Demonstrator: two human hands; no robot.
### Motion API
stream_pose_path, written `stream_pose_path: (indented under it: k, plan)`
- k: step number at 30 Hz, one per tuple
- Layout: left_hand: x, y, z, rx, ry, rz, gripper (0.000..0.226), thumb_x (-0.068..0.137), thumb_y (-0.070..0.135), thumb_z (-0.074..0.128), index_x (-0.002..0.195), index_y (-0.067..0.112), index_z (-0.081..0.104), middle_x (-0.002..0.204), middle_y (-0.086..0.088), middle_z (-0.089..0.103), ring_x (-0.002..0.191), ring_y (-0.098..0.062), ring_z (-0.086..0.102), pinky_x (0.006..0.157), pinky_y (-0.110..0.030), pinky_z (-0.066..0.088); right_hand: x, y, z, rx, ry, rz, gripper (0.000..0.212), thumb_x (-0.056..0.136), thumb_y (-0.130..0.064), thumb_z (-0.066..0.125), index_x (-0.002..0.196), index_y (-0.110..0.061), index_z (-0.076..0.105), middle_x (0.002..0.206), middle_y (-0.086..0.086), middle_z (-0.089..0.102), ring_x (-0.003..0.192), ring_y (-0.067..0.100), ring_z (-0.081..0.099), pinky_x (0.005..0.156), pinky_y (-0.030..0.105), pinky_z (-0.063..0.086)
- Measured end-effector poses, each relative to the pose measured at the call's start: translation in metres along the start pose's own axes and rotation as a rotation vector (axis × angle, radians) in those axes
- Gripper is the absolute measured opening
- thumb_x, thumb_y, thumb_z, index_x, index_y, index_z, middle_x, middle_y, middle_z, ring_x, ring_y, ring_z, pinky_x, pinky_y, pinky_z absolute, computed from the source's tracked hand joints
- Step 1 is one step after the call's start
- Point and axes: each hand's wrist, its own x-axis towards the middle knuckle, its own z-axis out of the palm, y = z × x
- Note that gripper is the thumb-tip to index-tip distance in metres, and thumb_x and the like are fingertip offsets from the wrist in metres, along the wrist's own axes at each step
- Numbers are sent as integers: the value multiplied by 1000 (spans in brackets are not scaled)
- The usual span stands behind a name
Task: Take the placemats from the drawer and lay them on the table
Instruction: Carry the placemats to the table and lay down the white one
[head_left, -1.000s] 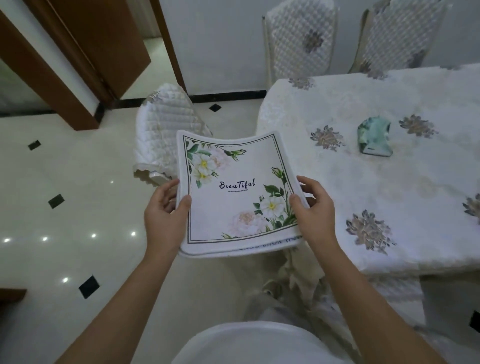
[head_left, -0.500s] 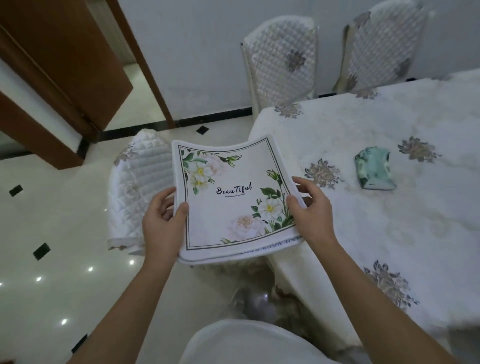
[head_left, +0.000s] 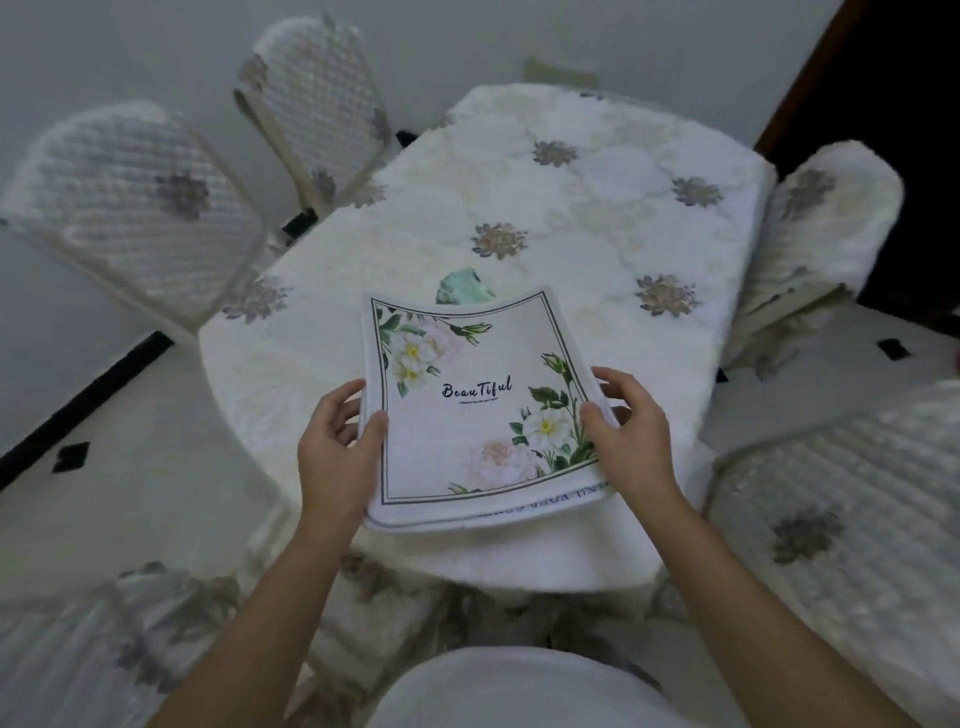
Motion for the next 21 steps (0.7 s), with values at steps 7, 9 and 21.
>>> stream_pose_path:
  k: [7,9,21]
  plan:
    - [17,-8,38,34,-324,23,37,90,7,68,122,25,64,115,-1,69,103,-20,69,86,-39,58,-48,28,-28,24,266,117,36,88,-16,66,118,-36,64,103,-13,69,86,15,69,70,39,60]
    - [21,-15,42,66,-376,28,37,90,8,68,121,27,65,114,2,69,104,-19,68,87,-40,58,-58,36,-30,24,296,139,37,89,-16,66,120,-35,63,104,-14,68,87,14,68,72,41,60]
    - [38,-103,-6,337,-408,-180,33,87,12,70,116,27,64,104,1,71,86,-15,69,74,-32,57,-83,113,37,-137,95,356,42,89,-15,65,127,-29,54,106,-4,67,91,11,65,82,39,58]
